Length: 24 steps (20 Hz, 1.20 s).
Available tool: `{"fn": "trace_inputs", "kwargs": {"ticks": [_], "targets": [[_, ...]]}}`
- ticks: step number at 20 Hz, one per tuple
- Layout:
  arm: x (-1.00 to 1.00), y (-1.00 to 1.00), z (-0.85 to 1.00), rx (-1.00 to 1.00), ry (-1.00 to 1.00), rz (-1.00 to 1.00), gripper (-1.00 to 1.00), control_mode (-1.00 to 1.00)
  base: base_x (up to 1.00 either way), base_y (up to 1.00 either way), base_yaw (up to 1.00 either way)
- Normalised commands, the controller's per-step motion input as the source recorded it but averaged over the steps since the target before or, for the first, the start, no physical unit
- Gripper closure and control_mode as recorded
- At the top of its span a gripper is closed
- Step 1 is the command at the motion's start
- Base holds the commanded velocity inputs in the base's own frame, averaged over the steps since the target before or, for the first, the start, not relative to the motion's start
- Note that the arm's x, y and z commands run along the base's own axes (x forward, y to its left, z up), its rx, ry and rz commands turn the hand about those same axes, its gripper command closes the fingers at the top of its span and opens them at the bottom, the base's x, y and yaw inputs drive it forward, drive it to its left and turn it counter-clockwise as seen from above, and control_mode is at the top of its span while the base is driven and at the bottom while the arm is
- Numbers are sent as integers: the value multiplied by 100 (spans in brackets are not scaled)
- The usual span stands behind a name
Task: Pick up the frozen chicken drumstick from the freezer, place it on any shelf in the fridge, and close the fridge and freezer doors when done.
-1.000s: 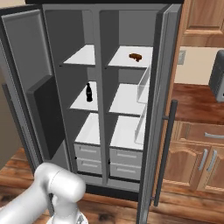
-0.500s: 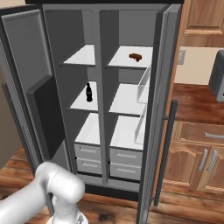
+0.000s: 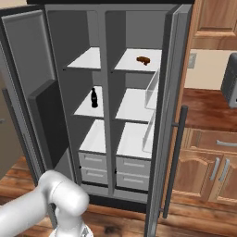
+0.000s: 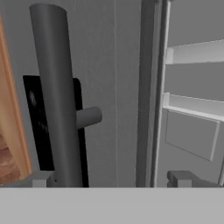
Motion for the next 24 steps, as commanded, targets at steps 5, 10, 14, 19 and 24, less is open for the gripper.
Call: {"fn": "trace_inputs", "kwargs": {"ticks": [5,10,14,19,24], "targets": [[19,-7,0,0,3,0,-100,-100,0,0,0],[22,-13,0,0,0,0,-100,-100,0,0,0],[23,-3,0,0,0,0,-100,-100,0,0,0],[14,1,-3,-1,0,0,-100,-100,0,0,0],[2,16,-3,-2,0,-3,-100,-100,0,0,0]]}}
